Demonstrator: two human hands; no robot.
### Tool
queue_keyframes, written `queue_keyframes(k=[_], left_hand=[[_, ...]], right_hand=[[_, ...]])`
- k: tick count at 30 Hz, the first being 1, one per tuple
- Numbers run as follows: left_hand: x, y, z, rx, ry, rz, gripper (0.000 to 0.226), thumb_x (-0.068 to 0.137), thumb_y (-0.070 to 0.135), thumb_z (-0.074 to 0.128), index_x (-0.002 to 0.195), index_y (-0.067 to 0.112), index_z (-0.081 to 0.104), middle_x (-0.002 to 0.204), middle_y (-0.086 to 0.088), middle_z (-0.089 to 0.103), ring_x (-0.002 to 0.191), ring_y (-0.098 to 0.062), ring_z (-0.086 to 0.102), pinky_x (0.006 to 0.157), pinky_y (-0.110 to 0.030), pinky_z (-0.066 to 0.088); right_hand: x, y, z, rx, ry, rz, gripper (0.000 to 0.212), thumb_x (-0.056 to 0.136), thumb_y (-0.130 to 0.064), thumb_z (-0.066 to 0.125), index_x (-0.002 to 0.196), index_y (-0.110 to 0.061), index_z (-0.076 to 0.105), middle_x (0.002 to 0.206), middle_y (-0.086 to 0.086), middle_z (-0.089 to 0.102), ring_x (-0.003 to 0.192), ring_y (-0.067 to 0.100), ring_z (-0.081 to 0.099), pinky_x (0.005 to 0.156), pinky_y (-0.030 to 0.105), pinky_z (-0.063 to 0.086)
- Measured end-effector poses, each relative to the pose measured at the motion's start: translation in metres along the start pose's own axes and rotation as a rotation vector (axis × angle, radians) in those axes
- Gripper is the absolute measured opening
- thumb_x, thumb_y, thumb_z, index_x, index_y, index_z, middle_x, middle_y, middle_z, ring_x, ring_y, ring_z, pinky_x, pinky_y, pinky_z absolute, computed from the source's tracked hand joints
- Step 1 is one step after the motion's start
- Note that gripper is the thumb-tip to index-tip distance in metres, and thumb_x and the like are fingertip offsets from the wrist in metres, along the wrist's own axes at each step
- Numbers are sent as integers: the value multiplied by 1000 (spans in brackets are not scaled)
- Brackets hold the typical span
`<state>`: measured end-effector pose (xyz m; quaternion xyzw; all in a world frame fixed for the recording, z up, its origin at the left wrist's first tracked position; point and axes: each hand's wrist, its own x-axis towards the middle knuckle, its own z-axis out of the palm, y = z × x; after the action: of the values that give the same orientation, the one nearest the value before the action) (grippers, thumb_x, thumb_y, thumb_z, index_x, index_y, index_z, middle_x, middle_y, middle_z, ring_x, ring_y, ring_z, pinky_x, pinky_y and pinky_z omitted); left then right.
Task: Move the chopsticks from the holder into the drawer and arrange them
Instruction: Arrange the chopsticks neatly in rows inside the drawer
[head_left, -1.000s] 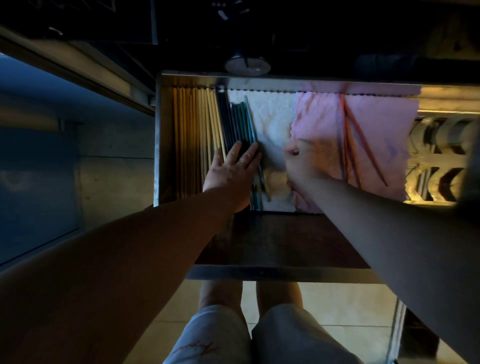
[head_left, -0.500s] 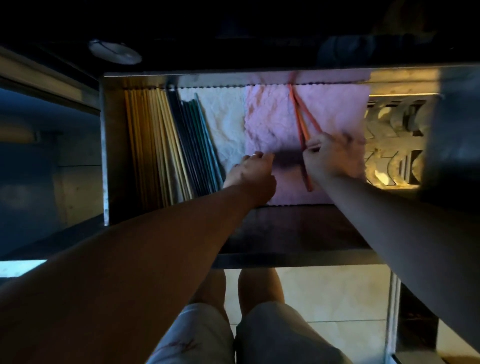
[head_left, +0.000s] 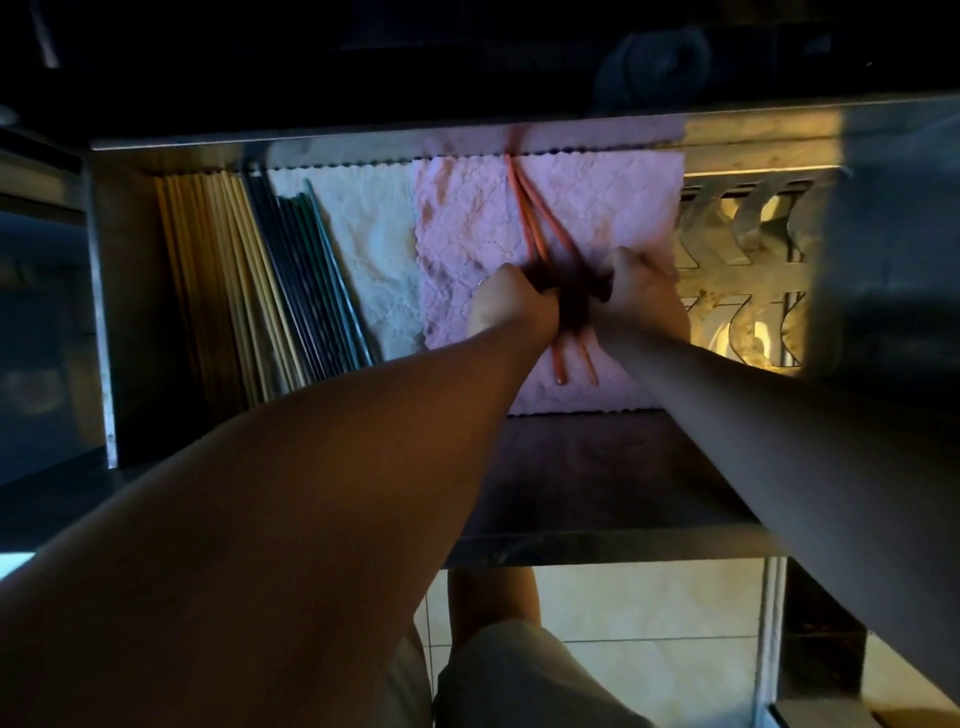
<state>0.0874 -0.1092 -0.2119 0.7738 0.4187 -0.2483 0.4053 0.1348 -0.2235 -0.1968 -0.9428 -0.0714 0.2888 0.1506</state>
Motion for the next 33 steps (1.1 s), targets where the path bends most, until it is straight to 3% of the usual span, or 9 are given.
queue_keyframes(k=[3, 10, 13, 16, 22, 25, 28, 31, 33], left_hand=[[5, 6, 1, -14, 3, -68, 25, 87, 27, 65, 106, 12, 68, 65, 4, 52, 69, -21, 58, 56, -28, 41], [0, 1, -7, -56, -25, -40, 23, 86, 17, 55, 104, 11, 69, 77, -4, 59, 83, -28, 64, 58, -26, 41], [-4, -9, -19, -44, 2, -31, 18, 86, 21, 54, 93, 9, 65, 81, -7, 58, 81, -27, 59, 61, -27, 35], [-10, -24, -36, -8, 42, -12, 17, 88, 23, 54, 90, 10, 63, 83, -8, 58, 80, -25, 56, 62, -27, 34], [-14, -63, -81, 53, 162, -18, 23, 91, 23, 51, 99, 5, 65, 98, -19, 67, 93, -37, 62, 64, -29, 37], [-10, -86, -99, 101, 197, -81, 25, 91, 24, 52, 105, 8, 65, 99, -14, 66, 94, -35, 63, 65, -30, 36], [-7, -107, -113, 167, 177, -131, 24, 91, 27, 55, 107, 12, 65, 99, -11, 65, 88, -30, 61, 65, -31, 42], [-4, -119, -120, 179, 112, -86, 23, 87, 31, 61, 104, 15, 66, 94, -10, 66, 86, -30, 63, 68, -34, 52], [-2, -121, -123, 146, 94, -106, 24, 85, 36, 64, 97, 15, 68, 85, -6, 64, 75, -26, 63, 57, -29, 46]], right_hand=[[2, 0, 2, -28, -17, -1, 35, 84, -43, 56, 110, -19, 57, 109, 6, 62, 107, 28, 57, 90, 44, 50], [-1, -3, -4, 115, -40, 22, 14, 76, -30, 57, 86, -21, 62, 87, 3, 64, 90, 25, 60, 83, 43, 51], [-9, -9, -3, 118, -38, -30, 9, 75, -30, 60, 82, -25, 62, 71, -7, 58, 75, 12, 57, 71, 29, 48], [-18, -21, 1, 167, -85, -77, 5, 78, -30, 62, 80, -27, 59, 64, -16, 50, 62, -5, 44, 53, 17, 28], [-27, -72, 24, 359, -300, -95, 1, 80, -9, 61, 81, -10, 61, 75, 9, 62, 75, 24, 59, 63, 32, 45], [-31, -104, 41, 393, -372, -77, 6, 82, 1, 62, 86, 4, 63, 76, 13, 60, 72, 22, 54, 56, 18, 42], [-37, -130, 60, 525, -459, -5, 30, 83, 11, 59, 63, -10, 50, 60, 2, 49, 54, 8, 46, 41, 8, 34], [-39, -144, 75, 525, -489, 49, 39, 86, 7, 57, 55, -13, 46, 36, -8, 46, 32, -3, 42, 36, 8, 29], [-39, -147, 79, 494, -498, 74, 36, 89, 0, 55, 55, -11, 49, 40, -4, 48, 33, 0, 43, 37, 13, 31]])
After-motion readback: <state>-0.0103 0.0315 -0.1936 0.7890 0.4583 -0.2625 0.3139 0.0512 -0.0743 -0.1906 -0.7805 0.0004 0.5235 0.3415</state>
